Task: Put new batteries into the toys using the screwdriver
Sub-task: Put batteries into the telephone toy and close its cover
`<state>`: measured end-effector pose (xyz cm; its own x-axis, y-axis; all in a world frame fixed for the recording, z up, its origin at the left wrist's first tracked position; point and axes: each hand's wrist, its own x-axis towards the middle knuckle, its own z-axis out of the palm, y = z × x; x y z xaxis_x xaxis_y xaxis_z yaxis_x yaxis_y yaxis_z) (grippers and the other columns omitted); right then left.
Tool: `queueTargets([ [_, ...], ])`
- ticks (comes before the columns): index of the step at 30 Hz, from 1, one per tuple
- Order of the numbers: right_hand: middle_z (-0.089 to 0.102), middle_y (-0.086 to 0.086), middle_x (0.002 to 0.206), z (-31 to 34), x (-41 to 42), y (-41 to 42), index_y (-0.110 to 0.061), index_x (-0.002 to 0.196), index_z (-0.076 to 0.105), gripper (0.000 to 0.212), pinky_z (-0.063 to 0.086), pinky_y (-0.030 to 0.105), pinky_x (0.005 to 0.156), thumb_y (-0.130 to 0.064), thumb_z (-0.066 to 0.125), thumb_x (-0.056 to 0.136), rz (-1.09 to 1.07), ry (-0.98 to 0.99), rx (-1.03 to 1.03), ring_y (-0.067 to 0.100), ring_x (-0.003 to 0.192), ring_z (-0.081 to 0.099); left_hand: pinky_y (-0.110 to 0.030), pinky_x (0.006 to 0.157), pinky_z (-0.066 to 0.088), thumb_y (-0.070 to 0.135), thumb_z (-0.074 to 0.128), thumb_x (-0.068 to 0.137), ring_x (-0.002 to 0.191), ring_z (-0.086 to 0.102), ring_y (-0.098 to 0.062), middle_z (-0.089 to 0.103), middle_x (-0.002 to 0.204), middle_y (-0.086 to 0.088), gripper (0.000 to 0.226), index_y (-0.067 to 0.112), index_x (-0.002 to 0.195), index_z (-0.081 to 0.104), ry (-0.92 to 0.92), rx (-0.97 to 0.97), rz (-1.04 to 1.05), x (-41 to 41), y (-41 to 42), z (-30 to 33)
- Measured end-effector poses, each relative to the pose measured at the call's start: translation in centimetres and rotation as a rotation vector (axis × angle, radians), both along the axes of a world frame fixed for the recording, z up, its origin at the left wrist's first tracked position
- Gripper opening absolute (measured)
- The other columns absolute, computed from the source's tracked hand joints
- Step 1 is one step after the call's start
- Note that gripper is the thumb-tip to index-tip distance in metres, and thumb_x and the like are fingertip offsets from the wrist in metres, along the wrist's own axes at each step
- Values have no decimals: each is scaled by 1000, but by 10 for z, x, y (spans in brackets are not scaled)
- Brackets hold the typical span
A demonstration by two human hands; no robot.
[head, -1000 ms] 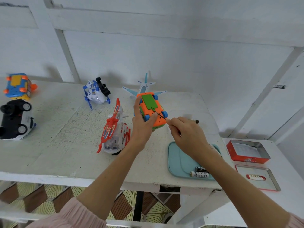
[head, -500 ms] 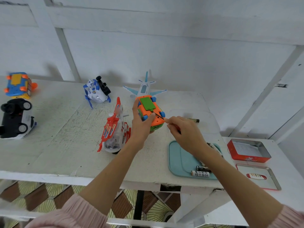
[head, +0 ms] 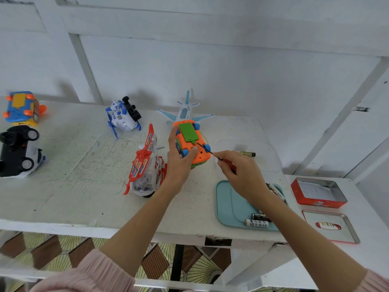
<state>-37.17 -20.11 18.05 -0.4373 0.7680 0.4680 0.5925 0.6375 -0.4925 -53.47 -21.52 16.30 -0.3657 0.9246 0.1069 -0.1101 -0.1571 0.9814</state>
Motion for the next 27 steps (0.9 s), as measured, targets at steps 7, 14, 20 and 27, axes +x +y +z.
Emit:
queueTargets([
  [7, 55, -15, 72, 3, 14, 0, -21, 108, 65, 22, 38, 21, 55, -14, 57, 89, -68, 45, -12, -4, 56, 44, -12, 60, 52, -8, 50, 92, 88, 65, 6, 48, 116, 11, 61, 28, 134, 24, 48, 77, -40, 0, -5, 6],
  [14, 62, -10, 81, 17, 23, 7, -20, 105, 60, 16, 39, 21, 60, -21, 59, 89, -106, -11, -103, -1, 62, 50, -20, 70, 55, -12, 50, 90, 87, 64, 4, 48, 119, 11, 66, 21, 140, 24, 162, 127, -60, -4, -4, 5],
  [20, 60, -13, 77, 24, 31, 13, -20, 96, 63, 11, 33, 20, 58, -24, 63, 86, -147, -67, -82, -7, 61, 45, -32, 85, 54, 23, 64, 79, 110, 55, -16, 39, 134, -10, 73, 33, 141, 27, 328, 134, -57, -11, 1, -2],
  [27, 59, -14, 77, 28, 37, 8, -22, 96, 65, 11, 33, 14, 57, -27, 64, 86, -162, -170, -106, 5, 73, 51, -1, 71, 38, 13, 60, 90, 98, 43, 2, 27, 121, -2, 67, 53, 127, 21, 645, 120, -36, -21, 5, -7],
])
